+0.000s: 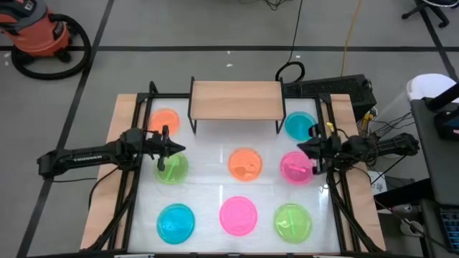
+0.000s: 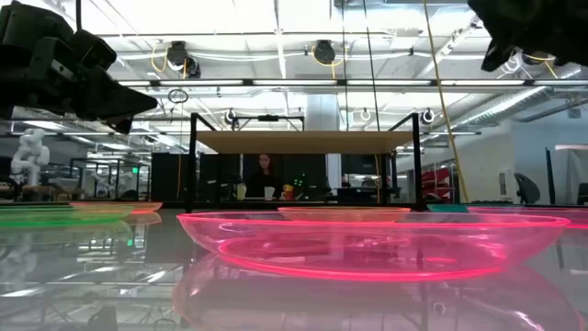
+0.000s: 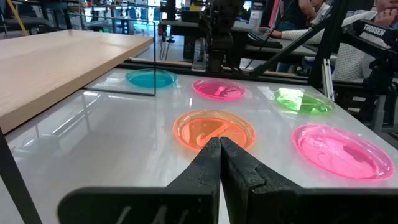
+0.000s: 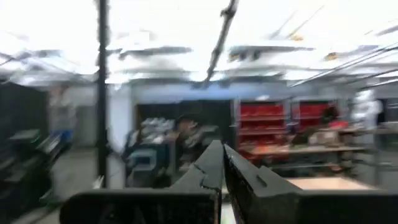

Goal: Place and stack plates onto a shelf
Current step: Put the bottom orange plate on the shelf

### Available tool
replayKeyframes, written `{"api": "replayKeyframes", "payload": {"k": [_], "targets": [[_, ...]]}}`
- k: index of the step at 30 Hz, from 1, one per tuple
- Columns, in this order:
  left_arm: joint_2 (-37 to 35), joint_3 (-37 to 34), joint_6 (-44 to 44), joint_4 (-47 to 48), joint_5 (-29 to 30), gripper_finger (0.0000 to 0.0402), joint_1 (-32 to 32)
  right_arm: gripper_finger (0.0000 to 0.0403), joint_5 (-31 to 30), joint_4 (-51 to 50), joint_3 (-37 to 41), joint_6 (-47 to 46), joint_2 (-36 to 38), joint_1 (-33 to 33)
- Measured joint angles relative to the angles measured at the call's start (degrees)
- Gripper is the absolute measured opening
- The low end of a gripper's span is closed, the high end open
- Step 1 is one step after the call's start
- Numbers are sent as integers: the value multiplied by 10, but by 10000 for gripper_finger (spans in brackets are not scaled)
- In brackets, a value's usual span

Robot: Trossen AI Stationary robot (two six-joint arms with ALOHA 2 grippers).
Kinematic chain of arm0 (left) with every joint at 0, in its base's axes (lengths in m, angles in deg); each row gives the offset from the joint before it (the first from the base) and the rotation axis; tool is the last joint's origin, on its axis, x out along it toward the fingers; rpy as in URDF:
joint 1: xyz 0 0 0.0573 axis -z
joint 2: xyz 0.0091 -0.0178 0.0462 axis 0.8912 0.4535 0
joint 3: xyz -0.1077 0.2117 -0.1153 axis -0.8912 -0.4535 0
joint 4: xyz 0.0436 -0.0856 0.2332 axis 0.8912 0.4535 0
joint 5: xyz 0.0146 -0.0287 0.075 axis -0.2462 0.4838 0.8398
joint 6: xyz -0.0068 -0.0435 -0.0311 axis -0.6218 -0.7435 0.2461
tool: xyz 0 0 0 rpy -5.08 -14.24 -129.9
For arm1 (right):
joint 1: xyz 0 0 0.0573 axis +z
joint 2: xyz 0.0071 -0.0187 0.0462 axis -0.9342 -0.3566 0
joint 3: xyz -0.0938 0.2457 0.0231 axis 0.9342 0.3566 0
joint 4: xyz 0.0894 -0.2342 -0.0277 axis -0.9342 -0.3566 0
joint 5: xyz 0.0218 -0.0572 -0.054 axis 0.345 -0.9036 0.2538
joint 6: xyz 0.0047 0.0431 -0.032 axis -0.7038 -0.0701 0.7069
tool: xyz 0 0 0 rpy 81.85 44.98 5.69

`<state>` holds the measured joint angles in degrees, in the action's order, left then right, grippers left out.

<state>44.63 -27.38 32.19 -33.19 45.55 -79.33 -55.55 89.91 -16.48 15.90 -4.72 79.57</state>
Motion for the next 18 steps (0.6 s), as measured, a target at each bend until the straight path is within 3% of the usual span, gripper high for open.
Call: {"api": "replayKeyframes", "payload": {"k": [8, 13, 18], "targets": [[0, 0, 0, 0, 0, 8, 0, 0, -73, -146, -115, 22, -65, 0], [0, 0, 0, -1, 0, 8, 0, 0, -70, -210, -191, 8, -177, 3], [0, 0, 0, 0, 0, 8, 0, 0, -69, -217, -204, 41, -306, 9]]}}
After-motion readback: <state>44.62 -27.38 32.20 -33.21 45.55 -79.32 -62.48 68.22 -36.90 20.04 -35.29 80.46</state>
